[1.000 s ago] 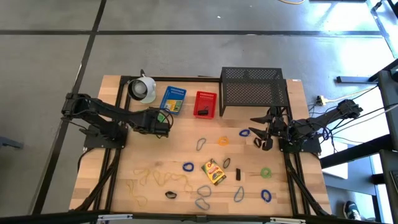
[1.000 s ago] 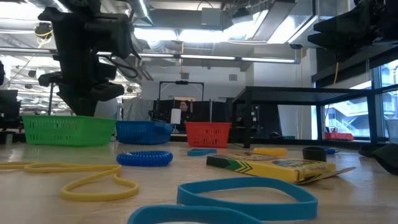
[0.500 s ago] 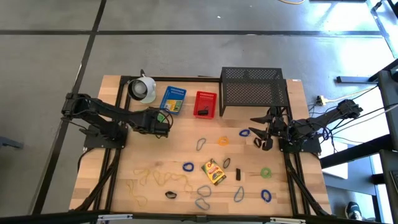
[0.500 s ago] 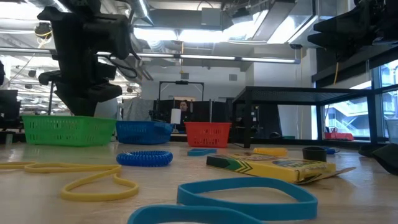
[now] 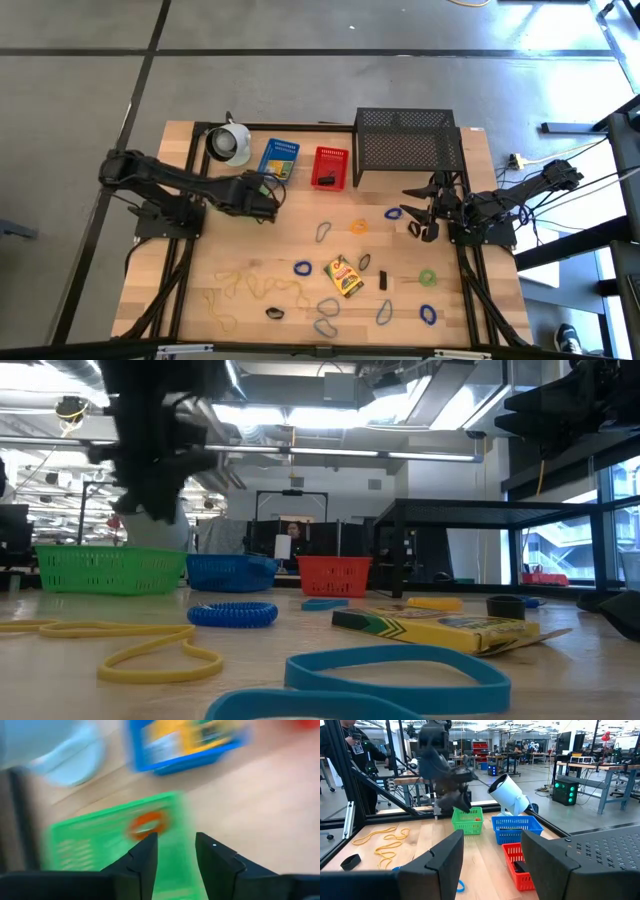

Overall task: Pick & Place Office Desk Supplies
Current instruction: Put the blue spring keychain into the green bin, then put the blue rubber band into the red bin

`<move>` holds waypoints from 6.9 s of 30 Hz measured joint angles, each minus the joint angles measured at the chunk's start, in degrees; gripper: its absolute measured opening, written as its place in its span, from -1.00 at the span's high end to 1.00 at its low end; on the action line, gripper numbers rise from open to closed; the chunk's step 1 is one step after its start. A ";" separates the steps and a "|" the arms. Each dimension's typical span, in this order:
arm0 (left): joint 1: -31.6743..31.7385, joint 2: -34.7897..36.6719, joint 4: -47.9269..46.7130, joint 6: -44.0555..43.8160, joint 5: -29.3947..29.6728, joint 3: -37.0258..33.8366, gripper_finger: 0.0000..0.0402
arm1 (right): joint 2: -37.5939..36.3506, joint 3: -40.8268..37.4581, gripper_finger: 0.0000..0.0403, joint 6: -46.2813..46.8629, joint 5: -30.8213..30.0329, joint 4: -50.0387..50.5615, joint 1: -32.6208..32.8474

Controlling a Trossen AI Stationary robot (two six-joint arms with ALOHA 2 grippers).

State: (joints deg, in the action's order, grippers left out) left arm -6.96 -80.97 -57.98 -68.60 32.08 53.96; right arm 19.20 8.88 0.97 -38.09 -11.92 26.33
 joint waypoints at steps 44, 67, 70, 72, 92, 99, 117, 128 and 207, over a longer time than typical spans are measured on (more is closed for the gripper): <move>-22.21 -27.63 51.41 26.92 -1.44 -0.07 0.21 | 0.00 0.01 0.00 0.00 -0.01 -0.01 0.01; -20.52 -27.93 56.38 29.85 18.06 3.20 0.92 | 0.00 0.01 0.00 0.00 -0.02 0.01 0.01; -19.71 -27.80 56.95 31.37 19.46 5.01 0.92 | 0.00 0.01 0.00 0.01 0.00 0.01 0.02; -19.32 -27.82 56.70 32.61 20.01 5.89 0.92 | 0.00 0.01 0.00 -0.02 0.00 0.02 -0.01; -16.44 -23.55 65.05 43.09 27.36 8.06 0.92 | 0.00 0.01 0.00 0.01 -0.02 0.02 0.02; -17.06 -15.65 63.78 46.59 26.82 8.08 0.92 | 0.00 0.01 0.00 0.00 -0.02 0.02 0.00; -19.70 -7.96 55.71 49.94 29.29 8.11 0.92 | 0.00 0.01 0.00 0.00 -0.02 0.00 0.02; -14.65 -4.29 13.22 16.46 18.89 8.12 0.92 | 0.00 0.01 0.00 0.01 -0.02 0.01 -0.01; -5.83 -1.64 11.35 14.41 2.90 7.62 0.50 | 0.00 0.01 0.00 0.00 -0.01 0.02 0.01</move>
State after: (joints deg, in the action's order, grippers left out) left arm -12.79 -82.61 -46.63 -54.19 34.97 61.58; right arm 19.20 8.88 0.96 -38.09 -11.90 26.34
